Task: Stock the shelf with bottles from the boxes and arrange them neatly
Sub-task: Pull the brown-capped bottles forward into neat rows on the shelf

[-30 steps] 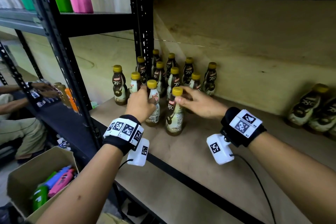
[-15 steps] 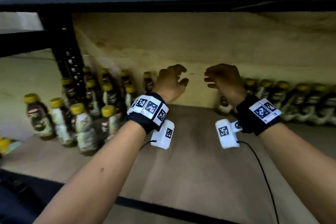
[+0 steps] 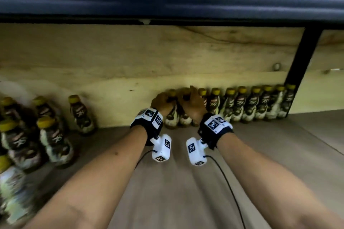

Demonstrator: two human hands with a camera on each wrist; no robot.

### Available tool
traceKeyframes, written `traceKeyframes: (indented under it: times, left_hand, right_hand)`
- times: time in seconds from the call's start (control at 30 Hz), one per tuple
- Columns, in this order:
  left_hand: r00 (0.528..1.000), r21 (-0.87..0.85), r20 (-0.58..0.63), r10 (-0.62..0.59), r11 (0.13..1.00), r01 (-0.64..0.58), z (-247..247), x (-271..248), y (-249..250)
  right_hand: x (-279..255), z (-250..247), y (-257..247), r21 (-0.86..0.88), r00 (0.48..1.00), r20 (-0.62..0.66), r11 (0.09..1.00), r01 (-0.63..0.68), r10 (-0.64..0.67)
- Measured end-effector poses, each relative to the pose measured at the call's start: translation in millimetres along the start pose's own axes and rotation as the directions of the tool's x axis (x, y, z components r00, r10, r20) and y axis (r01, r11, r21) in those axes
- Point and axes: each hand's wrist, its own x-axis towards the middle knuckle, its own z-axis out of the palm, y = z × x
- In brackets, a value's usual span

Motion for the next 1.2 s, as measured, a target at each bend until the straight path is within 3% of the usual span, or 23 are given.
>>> traceKeyframes:
  times: [0.1,0.17,0.33,0.53,0.77,1.0,1.2]
  left_hand:
    - [0.998,-0.035,-0.037,-0.048,0.998,0.047,12,6,-2]
    - [0.994,-0.052,-0.097,-0.054,0.997,0.049,14,5,-7]
    - [0.983,-0.106,-0.168,-0.076,0.993,0.059,-4,-3,-23]
    - [0.959,0.058,-0.258,-0.119,0.989,0.138,-61,-17,-62]
    - [0.907,0.192,-0.367,-0.208,0.937,0.293,-117,-28,-107]
    - [0.902,0.097,-0.402,-0.158,0.972,0.213,-124,-33,-119]
    - [0.892,0.058,-0.428,-0.148,0.98,0.191,-121,-31,-127]
  right_hand:
    - [9,6,7,-0.208,0.998,0.006,0.977,-0.052,0.055]
    - [13,8,11,-0.253,1.0,0.023,0.967,-0.011,0.017]
    - [10,18,4,-0.262,0.996,0.069,0.962,0.081,-0.065]
    - [16,61,-32,-0.124,0.983,0.165,0.987,0.1,-0.079]
    - [19,126,-84,-0.172,0.955,0.245,0.963,0.209,-0.164]
    - [26,141,-88,-0.227,0.957,0.278,0.962,0.154,-0.087]
    - [27,129,-68,-0.247,0.98,0.194,0.964,0.096,-0.048]
